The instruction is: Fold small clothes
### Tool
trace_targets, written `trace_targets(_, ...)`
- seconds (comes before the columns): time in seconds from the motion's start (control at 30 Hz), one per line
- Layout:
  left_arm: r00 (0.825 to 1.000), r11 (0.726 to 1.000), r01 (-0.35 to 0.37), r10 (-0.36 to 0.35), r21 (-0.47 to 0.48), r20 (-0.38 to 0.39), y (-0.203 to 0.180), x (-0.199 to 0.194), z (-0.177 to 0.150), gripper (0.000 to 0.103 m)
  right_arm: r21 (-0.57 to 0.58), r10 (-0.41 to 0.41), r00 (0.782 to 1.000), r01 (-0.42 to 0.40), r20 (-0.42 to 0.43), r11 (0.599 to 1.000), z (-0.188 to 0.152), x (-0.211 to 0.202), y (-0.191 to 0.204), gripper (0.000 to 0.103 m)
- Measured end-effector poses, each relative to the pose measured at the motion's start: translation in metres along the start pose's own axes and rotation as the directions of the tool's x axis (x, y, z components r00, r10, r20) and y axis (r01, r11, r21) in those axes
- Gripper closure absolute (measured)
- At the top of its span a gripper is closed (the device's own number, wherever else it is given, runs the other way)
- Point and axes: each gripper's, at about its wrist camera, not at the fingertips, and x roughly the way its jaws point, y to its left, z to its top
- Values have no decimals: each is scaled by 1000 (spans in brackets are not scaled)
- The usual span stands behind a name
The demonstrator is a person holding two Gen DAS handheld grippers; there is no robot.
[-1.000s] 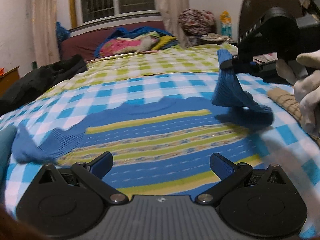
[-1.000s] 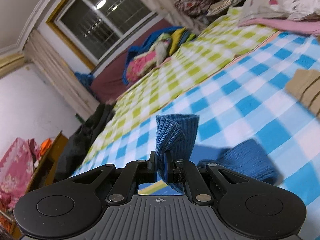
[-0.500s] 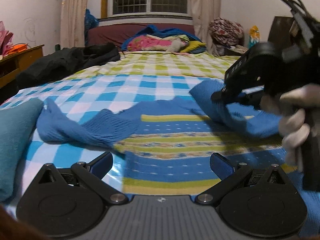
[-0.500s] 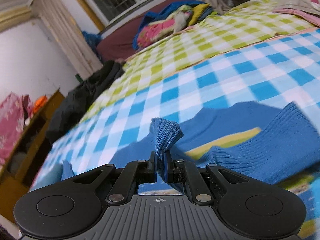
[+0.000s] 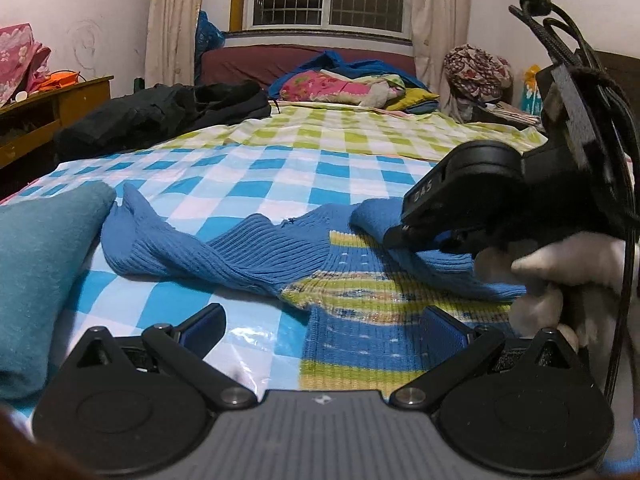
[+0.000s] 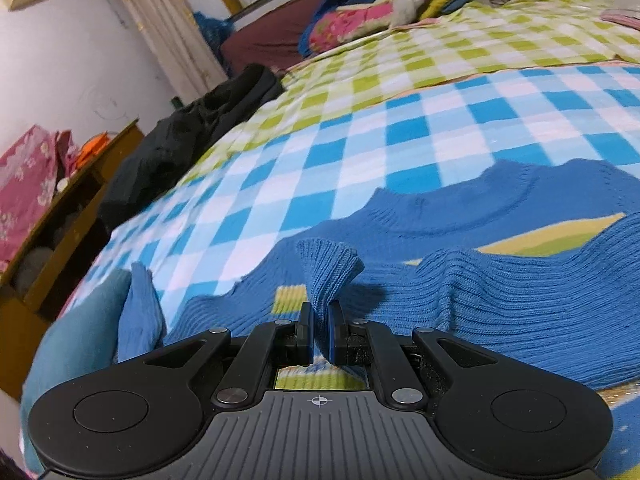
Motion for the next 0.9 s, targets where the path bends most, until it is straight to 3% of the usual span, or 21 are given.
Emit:
trace_targets(0.43,999,999,-38,39,-28,11,14,1,3,0,-90,29,998,-33,-47,995,-16,10,20,95)
trace_targets(0.63,998,998,-58,58,4,20,16,2,3,0,-145,31,998,-38,-56,989,-26,10,24,95)
trace_targets(0.9,996,996,-81,81,-24,28,27,4,5,0,-125,136,984,-150,-116,981,-25,3,20,87)
